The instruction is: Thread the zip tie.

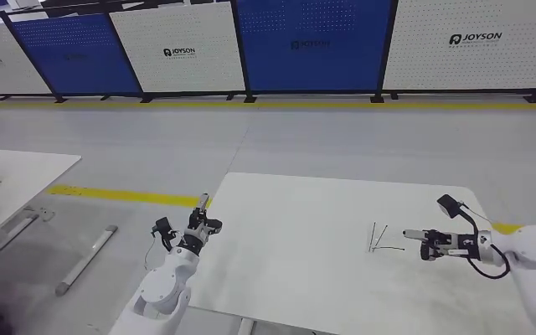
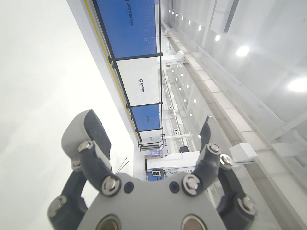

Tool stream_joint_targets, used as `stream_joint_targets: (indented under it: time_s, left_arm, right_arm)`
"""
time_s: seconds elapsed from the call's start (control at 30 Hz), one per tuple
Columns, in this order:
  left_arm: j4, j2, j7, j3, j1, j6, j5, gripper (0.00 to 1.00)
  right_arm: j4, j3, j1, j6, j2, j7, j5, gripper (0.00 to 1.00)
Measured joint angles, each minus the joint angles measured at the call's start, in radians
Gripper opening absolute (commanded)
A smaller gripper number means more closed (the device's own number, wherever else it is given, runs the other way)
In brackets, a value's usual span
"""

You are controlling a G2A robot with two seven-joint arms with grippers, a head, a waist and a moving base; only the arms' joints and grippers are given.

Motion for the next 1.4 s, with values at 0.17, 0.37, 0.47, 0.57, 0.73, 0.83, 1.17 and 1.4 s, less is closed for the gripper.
stream_joint_targets:
  time_s: [0.17,0.37,0.47,0.57,0.73,0.83,1.17,1.4]
  left_arm:
    - [0.000,0.000,0.000,0.000,0.000,0.000,0.000,1.00]
    - [0.000,0.000,0.000,0.000,0.000,0.000,0.000,1.00]
    - [0.000,0.000,0.000,0.000,0.000,0.000,0.000,1.00]
    - [0.000,0.000,0.000,0.000,0.000,0.000,0.000,1.00]
    - [0.000,0.000,0.000,0.000,0.000,0.000,0.000,1.00]
    - [0.000,0.000,0.000,0.000,0.000,0.000,0.000,1.00]
    - [0.000,0.000,0.000,0.000,0.000,0.000,0.000,1.00]
    - [0.000,0.000,0.000,0.000,0.000,0.000,0.000,1.00]
  right_arm:
    - [0.049,-0.064,0.009,-0.035,-0.018,0.000,0.038,1.00]
    - [0.208,-0.204,0.113,-0.107,-0.049,0.000,0.123,1.00]
    - [0.280,-0.251,0.156,-0.113,-0.065,0.000,0.148,1.00]
    - [0.323,-0.282,0.179,-0.113,-0.074,0.000,0.157,1.00]
    - [0.327,-0.284,0.180,-0.112,-0.075,0.000,0.156,1.00]
    - [0.326,-0.284,0.180,-0.112,-0.075,0.000,0.156,1.00]
    - [0.320,-0.263,0.151,-0.112,-0.062,0.000,0.248,1.00]
    - [0.354,-0.270,0.150,-0.112,-0.049,0.000,0.272,0.89]
